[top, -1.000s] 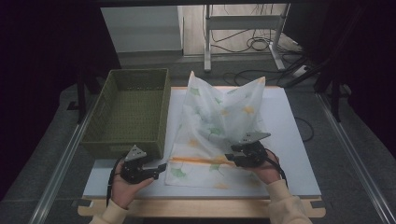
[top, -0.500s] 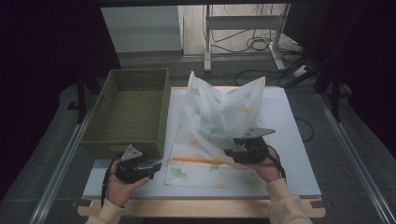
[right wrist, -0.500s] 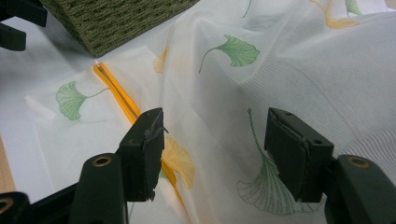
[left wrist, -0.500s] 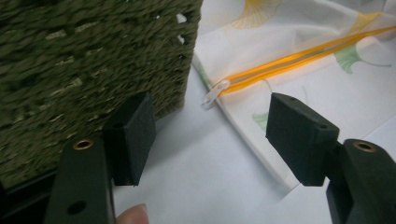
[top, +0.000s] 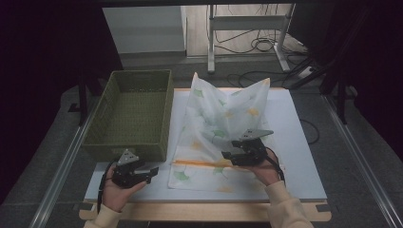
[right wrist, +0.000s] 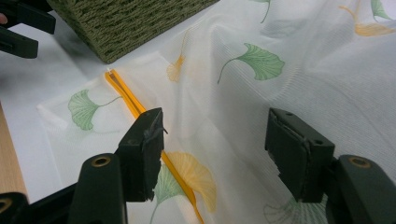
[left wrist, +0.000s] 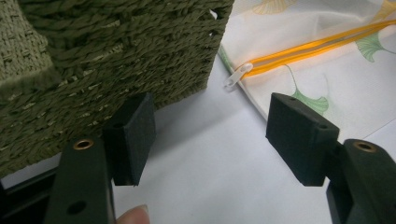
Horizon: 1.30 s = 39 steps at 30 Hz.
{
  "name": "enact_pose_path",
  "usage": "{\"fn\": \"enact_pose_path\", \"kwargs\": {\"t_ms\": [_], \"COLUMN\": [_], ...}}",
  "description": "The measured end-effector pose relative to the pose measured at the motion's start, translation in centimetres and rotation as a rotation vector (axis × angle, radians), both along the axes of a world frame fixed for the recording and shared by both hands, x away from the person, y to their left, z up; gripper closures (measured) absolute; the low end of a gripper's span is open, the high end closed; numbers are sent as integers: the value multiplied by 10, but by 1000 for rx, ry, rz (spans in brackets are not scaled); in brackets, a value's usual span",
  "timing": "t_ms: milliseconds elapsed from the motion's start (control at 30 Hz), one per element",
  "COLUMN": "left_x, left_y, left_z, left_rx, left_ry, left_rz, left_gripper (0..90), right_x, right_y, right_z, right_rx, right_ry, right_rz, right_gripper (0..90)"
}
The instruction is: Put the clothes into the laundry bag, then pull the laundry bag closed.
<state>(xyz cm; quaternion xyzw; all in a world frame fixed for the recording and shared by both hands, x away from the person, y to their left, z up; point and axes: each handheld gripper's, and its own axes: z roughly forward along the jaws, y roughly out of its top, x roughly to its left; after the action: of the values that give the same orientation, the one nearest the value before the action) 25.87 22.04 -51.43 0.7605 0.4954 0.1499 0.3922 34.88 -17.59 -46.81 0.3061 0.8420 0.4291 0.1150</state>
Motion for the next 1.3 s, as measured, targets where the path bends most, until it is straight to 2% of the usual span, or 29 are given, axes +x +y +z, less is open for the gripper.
{"fn": "enact_pose_path", "kwargs": {"t_ms": [300, 500, 733, 900, 1300], "left_x": [-1, -2, 0, 0, 1], "left_y": [4, 8, 8, 8, 9], "left_z": [2, 1, 0, 0, -1], "left_rx": [-2, 5, 0, -4, -7], "left_ry": [-8, -8, -6, -4, 1], "left_rz": [5, 10, 9, 6, 4], "left_gripper": [323, 324, 324, 325, 328], "right_x": [-2, -1, -1, 0, 4], "right_y": [9, 23, 44, 58, 103], "right_z": [1, -1, -1, 2, -7], "right_rx": [-7, -18, -29, -14, -42], "right_ry": [-17, -9, 0, 8, 43], "right_rz": [3, 16, 51, 65, 123], "right_gripper": [372, 372, 391, 409, 430]}}
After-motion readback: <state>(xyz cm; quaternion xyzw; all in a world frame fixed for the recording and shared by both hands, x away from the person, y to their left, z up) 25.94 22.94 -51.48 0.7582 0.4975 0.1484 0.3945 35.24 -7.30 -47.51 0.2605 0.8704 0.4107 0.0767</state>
